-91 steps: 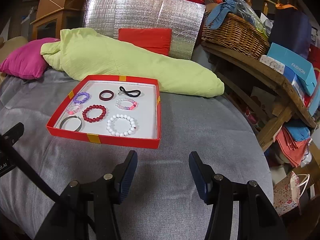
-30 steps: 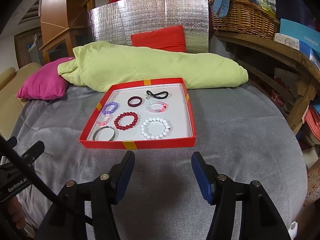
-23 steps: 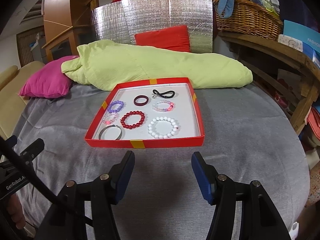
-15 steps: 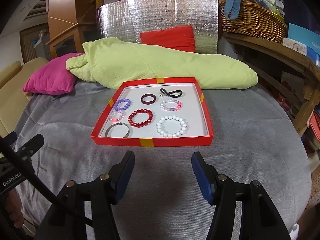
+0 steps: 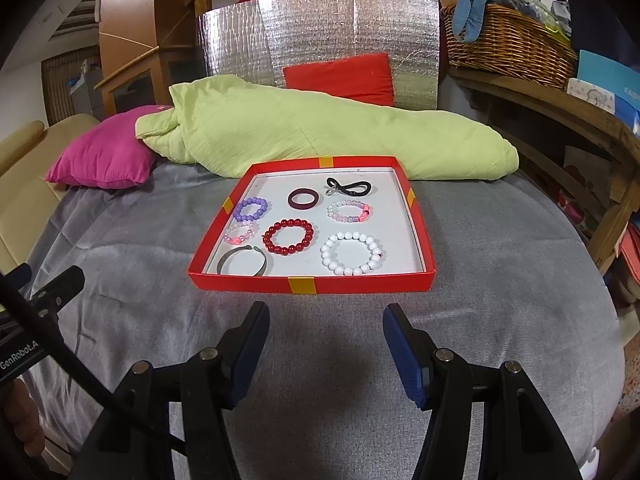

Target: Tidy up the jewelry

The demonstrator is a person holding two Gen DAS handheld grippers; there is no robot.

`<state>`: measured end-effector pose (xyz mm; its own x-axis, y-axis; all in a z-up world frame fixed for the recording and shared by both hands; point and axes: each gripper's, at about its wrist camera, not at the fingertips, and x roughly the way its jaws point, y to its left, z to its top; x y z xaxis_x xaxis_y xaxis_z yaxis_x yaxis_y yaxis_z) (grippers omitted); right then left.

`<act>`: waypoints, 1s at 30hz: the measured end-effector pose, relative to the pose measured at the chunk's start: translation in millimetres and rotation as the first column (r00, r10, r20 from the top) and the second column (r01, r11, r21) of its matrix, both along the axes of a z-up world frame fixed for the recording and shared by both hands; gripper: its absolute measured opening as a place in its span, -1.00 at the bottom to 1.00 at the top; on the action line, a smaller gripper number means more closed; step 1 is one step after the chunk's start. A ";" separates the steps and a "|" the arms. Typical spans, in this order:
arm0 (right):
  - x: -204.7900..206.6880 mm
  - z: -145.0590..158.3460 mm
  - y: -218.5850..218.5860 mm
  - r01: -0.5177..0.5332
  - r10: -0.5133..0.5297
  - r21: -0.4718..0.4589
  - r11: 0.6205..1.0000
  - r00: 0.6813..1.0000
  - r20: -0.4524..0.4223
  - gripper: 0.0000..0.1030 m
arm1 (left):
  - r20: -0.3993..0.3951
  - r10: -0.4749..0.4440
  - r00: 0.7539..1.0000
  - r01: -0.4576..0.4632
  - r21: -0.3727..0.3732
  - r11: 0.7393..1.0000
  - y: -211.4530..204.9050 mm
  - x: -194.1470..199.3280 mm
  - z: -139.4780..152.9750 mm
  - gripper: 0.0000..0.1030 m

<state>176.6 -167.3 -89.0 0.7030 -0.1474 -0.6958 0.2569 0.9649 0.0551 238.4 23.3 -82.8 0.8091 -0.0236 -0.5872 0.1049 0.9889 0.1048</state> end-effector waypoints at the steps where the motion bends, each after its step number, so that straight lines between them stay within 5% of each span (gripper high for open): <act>1: -0.3 0.8 -0.6 0.002 -0.002 -0.001 1.000 1.000 0.004 0.22 | -0.001 -0.001 1.000 0.001 -0.001 1.000 -0.3 -0.1 -0.1 0.94; 30: -9.1 3.2 -25.5 0.031 -0.031 -0.044 0.999 0.999 0.012 0.25 | -0.013 -0.044 0.999 0.044 0.004 0.999 -17.0 -2.4 -2.3 0.94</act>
